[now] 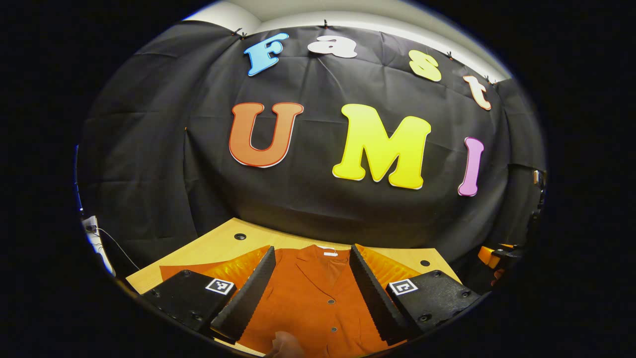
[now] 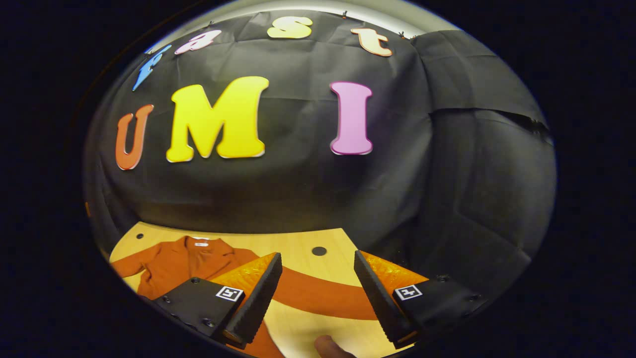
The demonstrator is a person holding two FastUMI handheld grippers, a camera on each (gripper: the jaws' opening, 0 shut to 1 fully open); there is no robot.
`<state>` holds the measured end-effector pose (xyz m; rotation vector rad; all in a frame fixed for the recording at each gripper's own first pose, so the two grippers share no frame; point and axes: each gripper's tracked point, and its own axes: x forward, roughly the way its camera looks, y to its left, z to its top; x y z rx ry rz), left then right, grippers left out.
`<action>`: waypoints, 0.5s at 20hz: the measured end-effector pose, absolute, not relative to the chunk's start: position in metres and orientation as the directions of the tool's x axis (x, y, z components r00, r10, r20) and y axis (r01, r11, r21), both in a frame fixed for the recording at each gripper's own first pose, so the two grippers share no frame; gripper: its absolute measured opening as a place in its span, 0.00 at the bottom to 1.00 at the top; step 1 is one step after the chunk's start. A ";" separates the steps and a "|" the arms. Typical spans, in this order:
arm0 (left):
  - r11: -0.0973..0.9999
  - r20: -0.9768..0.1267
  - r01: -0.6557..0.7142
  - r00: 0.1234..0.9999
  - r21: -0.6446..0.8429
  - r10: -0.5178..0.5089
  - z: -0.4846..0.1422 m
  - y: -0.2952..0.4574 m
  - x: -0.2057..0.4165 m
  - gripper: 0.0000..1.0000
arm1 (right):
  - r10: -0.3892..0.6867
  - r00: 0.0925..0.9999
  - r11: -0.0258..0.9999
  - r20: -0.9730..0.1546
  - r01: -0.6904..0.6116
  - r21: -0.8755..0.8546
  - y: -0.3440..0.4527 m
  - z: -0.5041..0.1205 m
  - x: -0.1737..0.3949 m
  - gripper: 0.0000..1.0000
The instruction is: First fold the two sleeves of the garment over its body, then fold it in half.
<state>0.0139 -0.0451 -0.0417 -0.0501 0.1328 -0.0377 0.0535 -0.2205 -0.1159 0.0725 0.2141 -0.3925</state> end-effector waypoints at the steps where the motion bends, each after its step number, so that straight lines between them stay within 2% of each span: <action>1: 0.998 -0.130 0.037 0.991 -0.043 -0.043 -0.039 -0.051 0.013 0.97 | -0.396 0.883 0.909 -0.251 0.416 0.030 -0.241 -0.130 0.059 0.94; 4: 0.999 -0.116 0.037 0.993 -0.005 -0.037 -0.028 -0.069 0.013 0.97 | -0.430 0.826 0.878 -0.365 0.477 0.047 -0.288 -0.184 0.072 0.95; 10: 0.998 -0.102 -0.012 0.995 0.065 0.019 -0.014 -0.094 0.008 0.97 | -0.403 0.716 0.854 -0.569 0.518 0.047 -0.335 -0.283 0.079 0.94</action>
